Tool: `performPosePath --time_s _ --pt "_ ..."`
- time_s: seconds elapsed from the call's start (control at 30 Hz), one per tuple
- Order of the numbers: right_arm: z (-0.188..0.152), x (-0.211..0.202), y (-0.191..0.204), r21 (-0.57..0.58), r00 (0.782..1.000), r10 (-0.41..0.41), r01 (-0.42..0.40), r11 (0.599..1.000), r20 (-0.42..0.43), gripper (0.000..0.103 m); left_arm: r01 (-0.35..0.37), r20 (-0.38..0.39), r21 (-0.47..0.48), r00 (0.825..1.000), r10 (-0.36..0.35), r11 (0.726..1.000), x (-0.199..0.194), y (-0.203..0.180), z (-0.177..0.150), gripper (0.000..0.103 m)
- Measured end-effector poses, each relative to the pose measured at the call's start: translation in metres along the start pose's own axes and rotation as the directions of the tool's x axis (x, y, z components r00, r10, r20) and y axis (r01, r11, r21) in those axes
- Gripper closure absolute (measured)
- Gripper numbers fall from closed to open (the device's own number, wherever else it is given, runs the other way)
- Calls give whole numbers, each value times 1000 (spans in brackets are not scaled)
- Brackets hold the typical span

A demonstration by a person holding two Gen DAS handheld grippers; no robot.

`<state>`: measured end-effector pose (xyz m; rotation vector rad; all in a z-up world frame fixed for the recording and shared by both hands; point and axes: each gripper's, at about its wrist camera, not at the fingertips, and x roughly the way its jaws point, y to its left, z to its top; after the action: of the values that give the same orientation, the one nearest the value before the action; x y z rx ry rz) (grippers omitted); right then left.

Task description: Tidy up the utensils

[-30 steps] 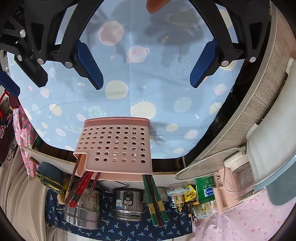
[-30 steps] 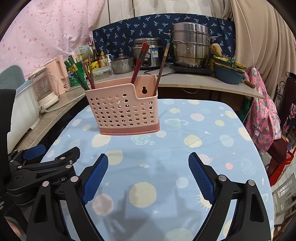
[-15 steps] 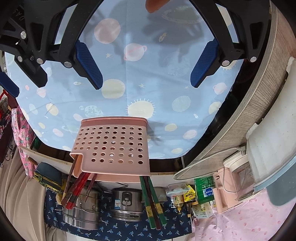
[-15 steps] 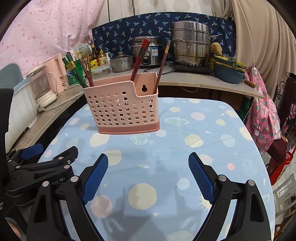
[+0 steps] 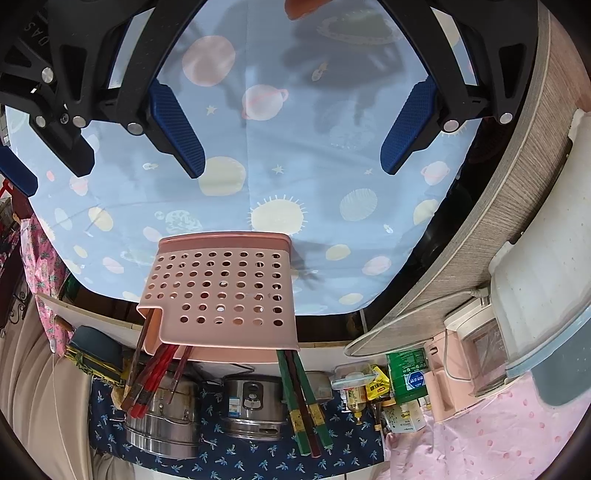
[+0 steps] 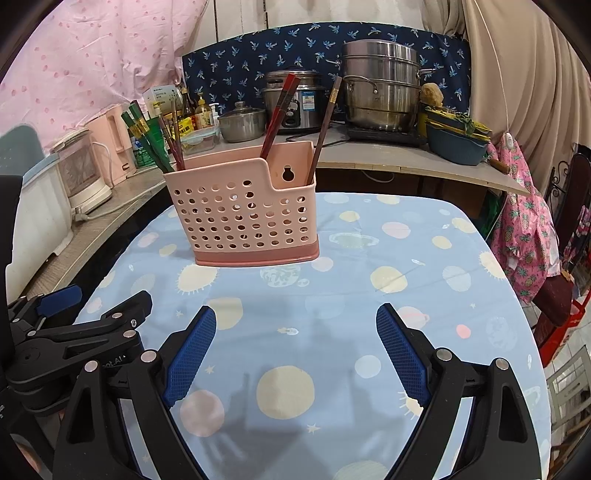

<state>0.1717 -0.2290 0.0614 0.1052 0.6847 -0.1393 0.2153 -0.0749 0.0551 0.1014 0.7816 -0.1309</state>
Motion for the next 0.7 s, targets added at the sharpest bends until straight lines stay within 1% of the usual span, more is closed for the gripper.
performPosePath --time_s 0.7 --pt "4 6 1 10 1000 2 -1 1000 -7 18 -15 17 8 1000 15 1000 1 0 6 11"
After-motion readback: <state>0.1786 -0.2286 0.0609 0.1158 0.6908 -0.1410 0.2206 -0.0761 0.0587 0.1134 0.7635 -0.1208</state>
